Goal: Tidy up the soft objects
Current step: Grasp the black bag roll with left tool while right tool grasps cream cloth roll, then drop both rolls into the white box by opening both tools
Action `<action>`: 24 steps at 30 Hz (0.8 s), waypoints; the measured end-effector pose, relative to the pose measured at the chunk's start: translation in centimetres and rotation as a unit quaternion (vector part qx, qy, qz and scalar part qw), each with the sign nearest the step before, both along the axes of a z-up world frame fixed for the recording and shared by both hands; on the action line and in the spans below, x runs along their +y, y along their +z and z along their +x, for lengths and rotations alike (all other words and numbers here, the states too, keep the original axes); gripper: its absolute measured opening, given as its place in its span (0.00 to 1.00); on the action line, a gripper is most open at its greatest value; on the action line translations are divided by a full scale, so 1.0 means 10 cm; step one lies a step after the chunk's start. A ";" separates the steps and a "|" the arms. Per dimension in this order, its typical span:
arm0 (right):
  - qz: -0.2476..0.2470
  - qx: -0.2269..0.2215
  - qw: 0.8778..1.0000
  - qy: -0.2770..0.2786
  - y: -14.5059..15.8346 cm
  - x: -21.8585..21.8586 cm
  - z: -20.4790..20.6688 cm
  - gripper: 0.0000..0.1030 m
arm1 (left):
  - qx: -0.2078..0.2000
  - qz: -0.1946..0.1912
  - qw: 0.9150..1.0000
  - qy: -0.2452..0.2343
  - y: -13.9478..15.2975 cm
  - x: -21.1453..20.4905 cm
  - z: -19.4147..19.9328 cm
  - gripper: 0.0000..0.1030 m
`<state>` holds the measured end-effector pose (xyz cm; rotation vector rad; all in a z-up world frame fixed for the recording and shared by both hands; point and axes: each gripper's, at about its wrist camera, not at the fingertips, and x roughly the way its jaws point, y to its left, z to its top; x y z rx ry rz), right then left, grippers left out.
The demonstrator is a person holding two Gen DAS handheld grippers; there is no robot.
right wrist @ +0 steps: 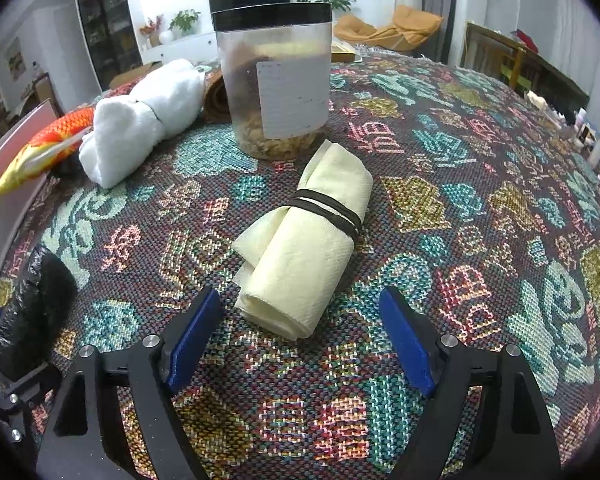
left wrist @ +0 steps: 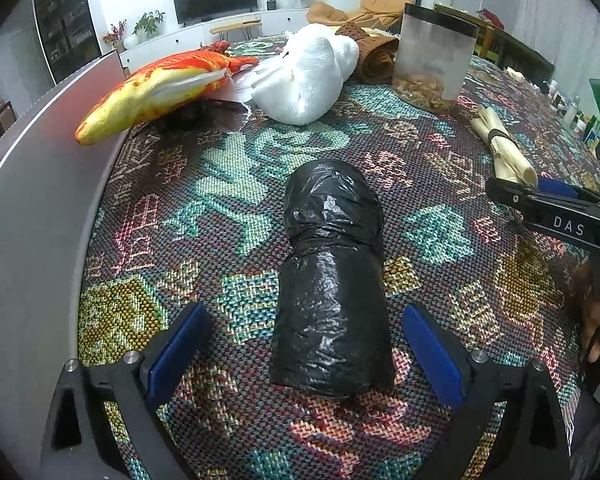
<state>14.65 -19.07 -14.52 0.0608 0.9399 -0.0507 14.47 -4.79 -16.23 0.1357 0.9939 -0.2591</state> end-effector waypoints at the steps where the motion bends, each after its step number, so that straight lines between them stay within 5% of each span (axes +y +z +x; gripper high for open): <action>1: -0.001 0.006 1.000 0.001 0.00 0.01 0.01 0.83 | 0.001 0.001 1.000 0.000 0.00 0.00 0.01 0.96; 11: 0.105 0.145 0.984 -0.003 0.18 -0.18 0.50 0.82 | 0.006 0.019 1.000 -0.010 0.04 -0.11 0.08 0.96; 12: 0.107 0.152 0.983 -0.004 0.14 -0.18 0.54 0.77 | 0.003 0.013 1.000 -0.015 0.05 -0.12 0.08 0.95; 13: 0.089 0.144 0.985 -0.014 0.15 -0.19 0.54 0.54 | -0.002 0.003 1.000 -0.021 0.07 -0.12 0.08 0.81; 14: 0.070 0.139 0.988 -0.018 0.17 -0.19 0.55 0.41 | -0.006 -0.016 0.999 -0.030 0.09 -0.11 0.08 0.63; 15: 0.076 0.136 0.988 -0.015 0.19 -0.22 0.54 0.41 | -0.004 -0.027 0.999 -0.032 0.11 -0.09 0.08 0.37; 20: 0.108 0.082 0.991 -0.003 0.61 -0.31 0.25 0.41 | 0.000 -0.146 0.989 -0.031 0.40 0.12 -0.01 0.37; 24: 0.127 0.029 0.989 0.070 1.24 0.08 0.04 0.41 | -0.021 -0.235 0.971 -0.030 0.92 0.39 -0.25 0.37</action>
